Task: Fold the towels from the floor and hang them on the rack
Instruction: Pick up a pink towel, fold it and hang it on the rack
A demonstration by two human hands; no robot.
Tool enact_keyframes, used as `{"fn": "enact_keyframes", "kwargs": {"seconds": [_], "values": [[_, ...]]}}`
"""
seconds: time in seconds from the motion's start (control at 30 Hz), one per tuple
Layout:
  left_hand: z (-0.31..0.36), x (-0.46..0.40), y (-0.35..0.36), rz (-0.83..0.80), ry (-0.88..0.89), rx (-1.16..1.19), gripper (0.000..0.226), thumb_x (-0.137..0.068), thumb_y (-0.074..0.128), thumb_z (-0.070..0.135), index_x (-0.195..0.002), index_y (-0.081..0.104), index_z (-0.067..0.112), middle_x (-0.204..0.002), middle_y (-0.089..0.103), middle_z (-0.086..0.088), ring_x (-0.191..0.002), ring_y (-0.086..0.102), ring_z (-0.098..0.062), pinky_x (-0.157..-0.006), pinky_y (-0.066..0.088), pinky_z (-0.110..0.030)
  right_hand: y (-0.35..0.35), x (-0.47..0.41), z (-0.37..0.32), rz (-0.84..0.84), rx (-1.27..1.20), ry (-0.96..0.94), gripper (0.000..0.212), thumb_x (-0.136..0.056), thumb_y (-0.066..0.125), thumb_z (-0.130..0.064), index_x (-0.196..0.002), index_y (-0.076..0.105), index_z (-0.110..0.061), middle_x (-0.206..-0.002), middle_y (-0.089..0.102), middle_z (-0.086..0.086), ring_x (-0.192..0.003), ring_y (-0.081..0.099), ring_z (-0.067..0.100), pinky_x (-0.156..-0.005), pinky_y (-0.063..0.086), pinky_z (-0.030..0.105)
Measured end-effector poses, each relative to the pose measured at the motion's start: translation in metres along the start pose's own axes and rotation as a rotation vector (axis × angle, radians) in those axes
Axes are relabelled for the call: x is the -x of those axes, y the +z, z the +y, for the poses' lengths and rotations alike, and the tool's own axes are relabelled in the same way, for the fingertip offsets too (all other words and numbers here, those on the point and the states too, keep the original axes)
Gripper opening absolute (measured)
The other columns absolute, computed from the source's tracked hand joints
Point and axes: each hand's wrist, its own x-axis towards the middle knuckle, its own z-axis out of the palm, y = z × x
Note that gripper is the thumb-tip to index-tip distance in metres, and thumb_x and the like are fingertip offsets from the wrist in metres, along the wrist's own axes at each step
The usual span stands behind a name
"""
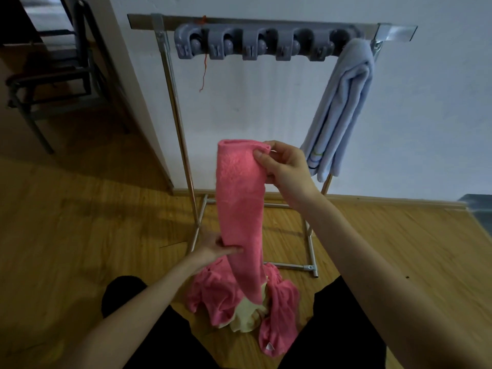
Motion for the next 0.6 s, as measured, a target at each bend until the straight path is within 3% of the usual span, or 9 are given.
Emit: {"fn": "enact_keyframes", "kwargs": {"seconds": [0.17, 0.27, 0.33, 0.4, 0.47, 0.53, 0.6], "values": [[-0.012, -0.016, 0.014, -0.065, -0.085, 0.034, 0.021, -0.078, 0.076, 0.022, -0.098, 0.070, 0.017, -0.099, 0.073, -0.003, -0.101, 0.067, -0.022, -0.092, 0.052, -0.033, -0.042, -0.002, 0.010, 0.462, -0.136, 0.043, 0.007, -0.091, 0.062, -0.007, -0.095, 0.063, -0.001, -0.064, 0.060, -0.004, -0.055, 0.058, 0.006, -0.053, 0.050, 0.021], [-0.006, -0.016, 0.004, -0.045, -0.081, 0.006, 0.015, -0.080, 0.073, 0.024, -0.093, 0.069, 0.017, -0.094, 0.073, -0.002, -0.095, 0.068, -0.021, -0.089, 0.053, -0.037, -0.077, 0.002, 0.040, 0.762, -0.145, 0.145, 0.007, -0.091, 0.061, -0.008, -0.086, 0.062, -0.003, -0.070, 0.059, 0.002, -0.058, 0.056, 0.008, -0.052, 0.050, 0.018], [0.007, -0.017, -0.007, -0.016, -0.054, -0.012, 0.020, -0.076, 0.073, 0.030, -0.090, 0.069, 0.018, -0.096, 0.071, -0.005, -0.095, 0.066, -0.022, -0.087, 0.052, -0.039, -0.096, 0.009, 0.069, 0.878, -0.133, 0.261, 0.007, -0.091, 0.058, -0.005, -0.092, 0.062, 0.000, -0.077, 0.061, 0.007, -0.065, 0.059, 0.012, -0.052, 0.050, 0.019], [0.029, -0.015, -0.016, -0.018, -0.014, 0.002, 0.029, -0.070, 0.071, 0.035, -0.089, 0.068, 0.014, -0.092, 0.070, -0.004, -0.088, 0.065, -0.020, -0.076, 0.053, -0.029, -0.107, 0.021, 0.103, 0.931, -0.128, 0.358, 0.015, -0.089, 0.055, 0.001, -0.103, 0.060, 0.005, -0.082, 0.062, 0.008, -0.076, 0.063, 0.018, -0.059, 0.054, 0.022], [0.058, -0.012, -0.024, -0.050, 0.034, 0.011, 0.026, -0.073, 0.068, 0.032, -0.088, 0.068, 0.011, -0.078, 0.068, 0.003, -0.072, 0.061, -0.011, -0.060, 0.047, -0.017, -0.110, 0.033, 0.137, 0.930, -0.109, 0.453, 0.018, -0.087, 0.055, 0.005, -0.104, 0.060, 0.007, -0.079, 0.061, 0.009, -0.072, 0.061, 0.020, -0.052, 0.054, 0.020], [0.088, -0.007, -0.031, -0.102, 0.087, -0.018, 0.021, -0.078, 0.068, 0.027, -0.087, 0.070, 0.009, -0.073, 0.067, 0.005, -0.066, 0.057, -0.007, -0.057, 0.042, -0.014, -0.104, 0.045, 0.166, 0.851, -0.115, 0.577, 0.015, -0.084, 0.057, 0.008, -0.099, 0.060, 0.010, -0.076, 0.060, 0.014, -0.066, 0.060, 0.021, -0.045, 0.053, 0.021], [0.113, -0.002, -0.038, -0.172, 0.152, -0.100, 0.029, -0.078, 0.071, 0.030, -0.088, 0.068, 0.003, -0.078, 0.063, -0.003, -0.069, 0.055, -0.011, -0.059, 0.041, -0.018, -0.095, 0.056, 0.187, 0.728, -0.095, 0.700, 0.009, -0.081, 0.061, 0.009, -0.090, 0.058, 0.008, -0.075, 0.061, 0.017, -0.060, 0.063, 0.022, -0.044, 0.054, 0.024]]}}
